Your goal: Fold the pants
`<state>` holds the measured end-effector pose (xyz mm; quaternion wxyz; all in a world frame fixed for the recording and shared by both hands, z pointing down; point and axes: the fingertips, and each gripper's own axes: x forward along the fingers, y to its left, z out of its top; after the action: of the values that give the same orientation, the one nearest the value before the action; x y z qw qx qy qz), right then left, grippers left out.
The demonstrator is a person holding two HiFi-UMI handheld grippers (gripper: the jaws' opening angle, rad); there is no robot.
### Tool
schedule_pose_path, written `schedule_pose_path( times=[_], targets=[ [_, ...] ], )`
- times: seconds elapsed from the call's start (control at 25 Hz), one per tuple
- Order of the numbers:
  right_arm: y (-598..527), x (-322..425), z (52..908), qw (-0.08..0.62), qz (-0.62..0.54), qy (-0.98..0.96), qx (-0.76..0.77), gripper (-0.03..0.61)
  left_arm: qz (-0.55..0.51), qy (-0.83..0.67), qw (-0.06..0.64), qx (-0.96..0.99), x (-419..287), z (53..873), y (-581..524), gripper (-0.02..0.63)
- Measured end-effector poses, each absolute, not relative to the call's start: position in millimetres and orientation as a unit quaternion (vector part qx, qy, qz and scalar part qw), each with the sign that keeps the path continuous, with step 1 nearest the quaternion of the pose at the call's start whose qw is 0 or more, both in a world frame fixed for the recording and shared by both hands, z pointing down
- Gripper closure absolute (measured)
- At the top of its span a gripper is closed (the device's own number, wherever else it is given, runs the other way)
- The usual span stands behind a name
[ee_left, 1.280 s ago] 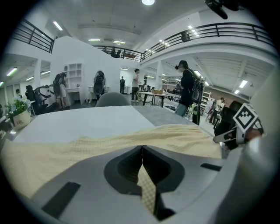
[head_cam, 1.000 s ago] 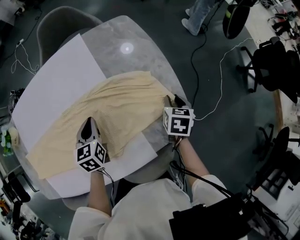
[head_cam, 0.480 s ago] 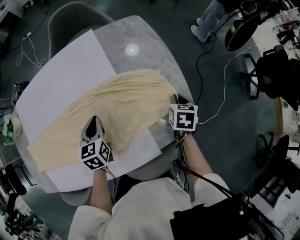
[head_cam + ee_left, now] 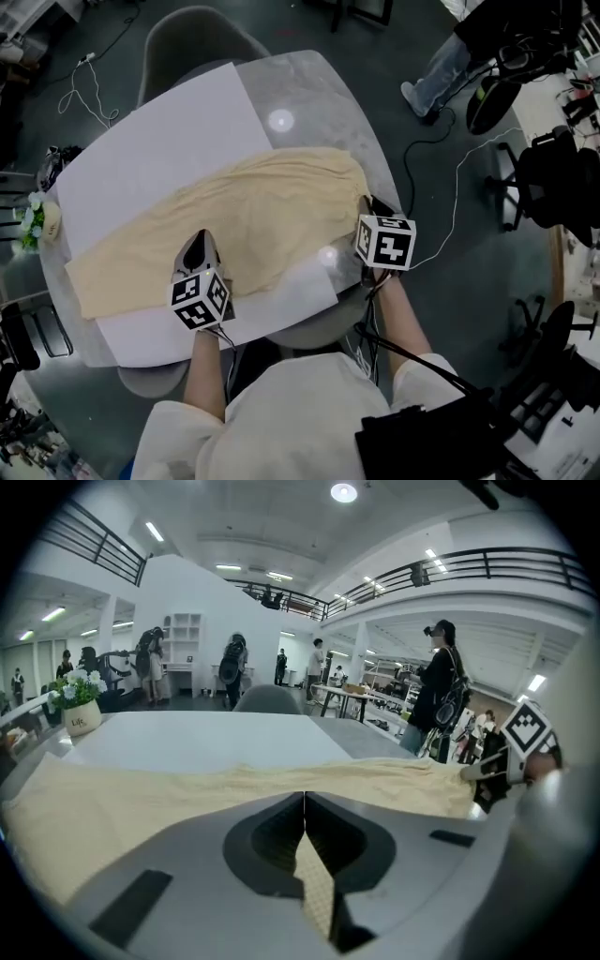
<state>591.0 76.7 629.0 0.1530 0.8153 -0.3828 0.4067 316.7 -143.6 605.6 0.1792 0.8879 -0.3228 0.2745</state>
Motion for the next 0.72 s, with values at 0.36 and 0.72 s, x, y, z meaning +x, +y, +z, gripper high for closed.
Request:
schedule_pose_path(
  times=[0.36,0.72],
  targets=[
    [40,548,570,0.16,0.367,-0.41,0.819,0.543,0.251,-0.333,0.197,0.887,265,574,-156,0.604],
    [-16,485,521,0.178,0.325,-0.455,0.81,0.543,0.221,-0.354,0.208,0.885,205,544,-183,0.604]
  ],
)
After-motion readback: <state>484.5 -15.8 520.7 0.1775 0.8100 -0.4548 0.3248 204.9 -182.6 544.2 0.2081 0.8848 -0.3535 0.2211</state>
